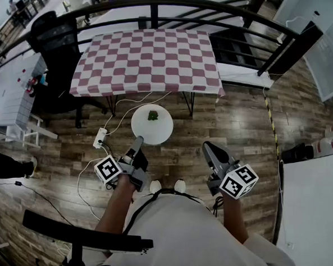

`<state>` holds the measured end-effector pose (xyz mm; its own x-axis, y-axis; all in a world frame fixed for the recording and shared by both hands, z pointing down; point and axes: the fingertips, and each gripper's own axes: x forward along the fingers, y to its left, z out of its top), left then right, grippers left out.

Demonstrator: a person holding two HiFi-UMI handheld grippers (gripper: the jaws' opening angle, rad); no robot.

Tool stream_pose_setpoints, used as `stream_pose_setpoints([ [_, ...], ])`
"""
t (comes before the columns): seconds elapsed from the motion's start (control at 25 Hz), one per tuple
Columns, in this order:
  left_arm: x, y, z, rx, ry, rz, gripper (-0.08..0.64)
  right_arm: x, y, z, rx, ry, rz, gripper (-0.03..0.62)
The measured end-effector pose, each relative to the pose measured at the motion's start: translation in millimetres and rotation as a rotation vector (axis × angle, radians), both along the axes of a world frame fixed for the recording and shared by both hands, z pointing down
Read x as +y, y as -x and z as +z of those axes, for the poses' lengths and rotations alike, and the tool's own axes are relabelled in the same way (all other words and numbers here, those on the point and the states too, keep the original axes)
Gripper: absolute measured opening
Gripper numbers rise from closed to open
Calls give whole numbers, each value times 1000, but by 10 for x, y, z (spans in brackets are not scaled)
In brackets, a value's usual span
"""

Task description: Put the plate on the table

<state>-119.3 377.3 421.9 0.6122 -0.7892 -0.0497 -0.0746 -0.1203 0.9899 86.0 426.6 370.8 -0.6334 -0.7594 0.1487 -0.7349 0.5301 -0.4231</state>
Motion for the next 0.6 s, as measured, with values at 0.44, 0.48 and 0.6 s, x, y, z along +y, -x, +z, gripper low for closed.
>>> stream_pose_setpoints([
  [0.44,38,134,40,14,5,-16,24,-10,146,25,-12,1,-23,6],
  [0.48,43,155,42,16,6,-18,25,-6,181,19,-14,-1,-33,8],
  [0.6,40,222,45,15,6,-23,25,-22,273,-5,-6,-11,-46,8],
])
